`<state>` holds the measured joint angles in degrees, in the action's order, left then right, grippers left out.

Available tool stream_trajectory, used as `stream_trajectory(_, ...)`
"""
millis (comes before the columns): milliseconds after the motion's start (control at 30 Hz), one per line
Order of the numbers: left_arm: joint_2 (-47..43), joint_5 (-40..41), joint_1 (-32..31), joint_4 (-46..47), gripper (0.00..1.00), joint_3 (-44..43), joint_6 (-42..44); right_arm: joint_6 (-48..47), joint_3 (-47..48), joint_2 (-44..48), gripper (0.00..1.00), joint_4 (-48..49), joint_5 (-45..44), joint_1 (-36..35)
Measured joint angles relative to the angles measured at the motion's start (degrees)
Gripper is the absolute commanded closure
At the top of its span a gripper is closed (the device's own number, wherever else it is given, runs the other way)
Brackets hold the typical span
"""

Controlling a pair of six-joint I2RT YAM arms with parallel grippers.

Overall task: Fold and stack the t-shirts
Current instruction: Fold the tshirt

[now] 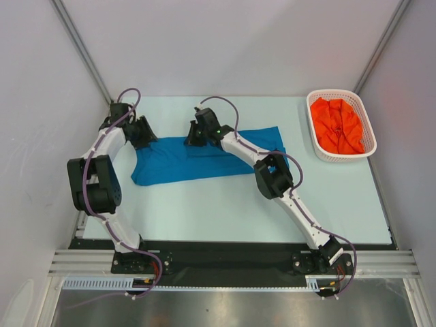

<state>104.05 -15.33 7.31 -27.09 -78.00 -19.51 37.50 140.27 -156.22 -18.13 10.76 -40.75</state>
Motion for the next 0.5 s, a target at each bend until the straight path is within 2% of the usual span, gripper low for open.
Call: stream_trajectory(500, -0.26, 0.68, 0.0, 0.07, 0.49, 1.31, -0.59, -1.07, -3.32, 4.33, 1.0, -0.52, -1.77, 0.39)
